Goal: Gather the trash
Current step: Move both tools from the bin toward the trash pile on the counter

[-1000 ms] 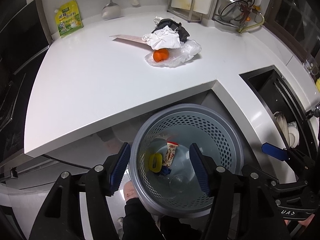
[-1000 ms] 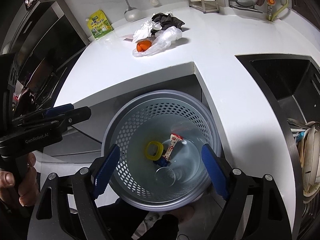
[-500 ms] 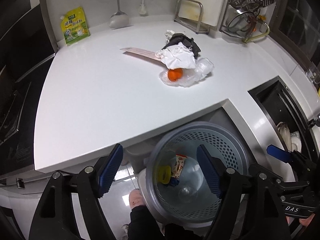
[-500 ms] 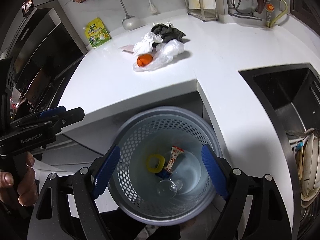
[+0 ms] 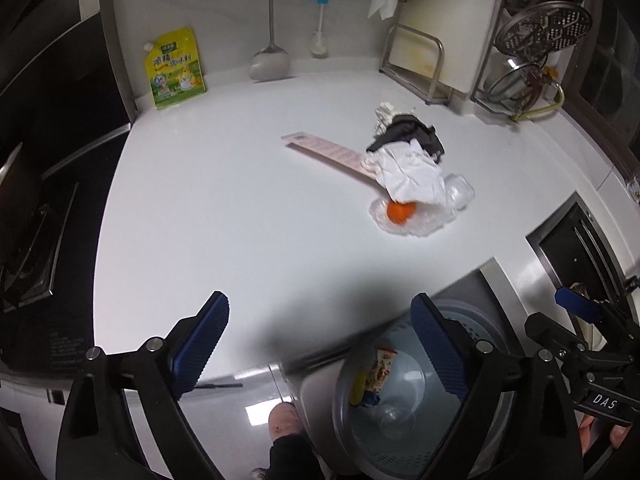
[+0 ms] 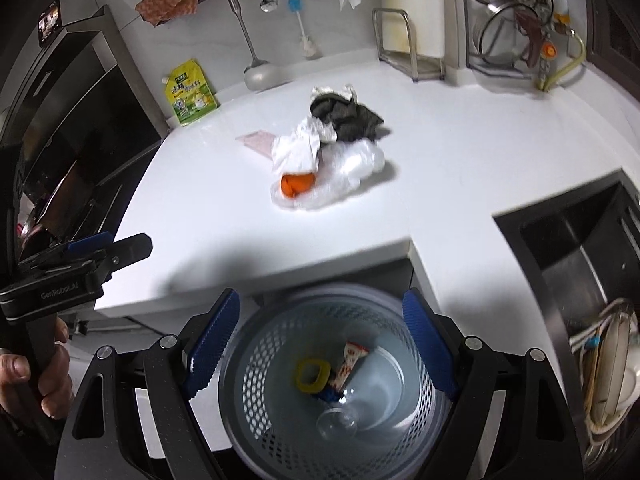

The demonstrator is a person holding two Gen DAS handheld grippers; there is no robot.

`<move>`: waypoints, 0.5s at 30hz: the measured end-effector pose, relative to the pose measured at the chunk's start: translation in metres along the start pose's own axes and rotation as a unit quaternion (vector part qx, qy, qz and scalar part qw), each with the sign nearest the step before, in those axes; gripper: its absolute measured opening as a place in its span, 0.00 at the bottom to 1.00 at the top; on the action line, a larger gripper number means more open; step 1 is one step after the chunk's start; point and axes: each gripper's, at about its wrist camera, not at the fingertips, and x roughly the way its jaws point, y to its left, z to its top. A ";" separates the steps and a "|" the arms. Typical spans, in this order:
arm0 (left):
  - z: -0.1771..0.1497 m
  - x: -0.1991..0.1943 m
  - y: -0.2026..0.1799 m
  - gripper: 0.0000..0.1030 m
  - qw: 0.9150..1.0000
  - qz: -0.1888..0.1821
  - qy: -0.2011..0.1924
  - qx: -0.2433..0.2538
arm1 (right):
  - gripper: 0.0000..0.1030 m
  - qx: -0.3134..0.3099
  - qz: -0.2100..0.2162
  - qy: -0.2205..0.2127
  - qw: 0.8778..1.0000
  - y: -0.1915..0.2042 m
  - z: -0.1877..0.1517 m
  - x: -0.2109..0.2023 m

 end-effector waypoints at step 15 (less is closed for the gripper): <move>0.058 0.045 0.028 0.90 1.000 0.000 -0.024 0.012 | 0.78 0.010 -0.028 -0.016 0.999 0.010 0.072 0.054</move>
